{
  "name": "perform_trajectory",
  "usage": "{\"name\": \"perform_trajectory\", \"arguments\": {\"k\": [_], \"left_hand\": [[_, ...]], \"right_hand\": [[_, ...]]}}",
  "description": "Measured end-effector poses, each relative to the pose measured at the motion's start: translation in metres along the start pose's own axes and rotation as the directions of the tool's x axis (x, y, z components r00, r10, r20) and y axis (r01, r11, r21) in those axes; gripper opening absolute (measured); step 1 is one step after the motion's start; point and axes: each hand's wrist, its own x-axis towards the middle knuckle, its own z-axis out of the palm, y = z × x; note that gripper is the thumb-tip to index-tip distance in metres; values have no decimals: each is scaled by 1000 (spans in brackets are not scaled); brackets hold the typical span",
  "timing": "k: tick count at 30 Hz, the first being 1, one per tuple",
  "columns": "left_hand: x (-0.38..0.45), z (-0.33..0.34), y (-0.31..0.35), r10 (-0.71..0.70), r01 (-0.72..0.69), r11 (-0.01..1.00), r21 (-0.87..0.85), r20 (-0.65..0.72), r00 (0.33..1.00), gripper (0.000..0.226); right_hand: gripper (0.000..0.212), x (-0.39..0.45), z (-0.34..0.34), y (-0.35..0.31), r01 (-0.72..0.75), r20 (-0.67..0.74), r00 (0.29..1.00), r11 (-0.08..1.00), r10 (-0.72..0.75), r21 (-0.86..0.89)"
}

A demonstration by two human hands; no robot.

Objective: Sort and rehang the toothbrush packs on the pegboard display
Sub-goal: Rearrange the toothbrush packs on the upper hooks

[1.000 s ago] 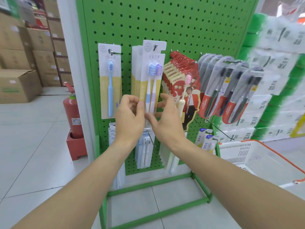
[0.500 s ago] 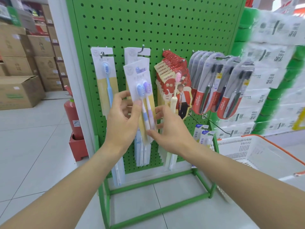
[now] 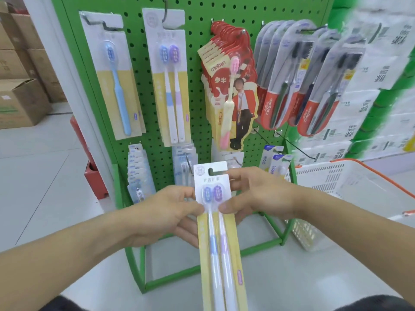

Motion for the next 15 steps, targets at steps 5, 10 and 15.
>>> {"name": "perform_trajectory", "arguments": {"k": [5, 10, 15], "left_hand": [[18, 1, -18, -72, 74, 996, 50, -39, 997, 22], [39, 6, -34, -112, 114, 994, -1, -203, 973, 20], [58, 3, -41, 11, -37, 997, -67, -361, 933, 11]], "right_hand": [[37, 8, -3, 26, -106, 27, 994, 988, 104, 109], [35, 22, -1, 59, -148, -102, 983, 986, 155, 72], [25, 25, 3, 77, -184, -97, 978, 983, 184, 11]]}}
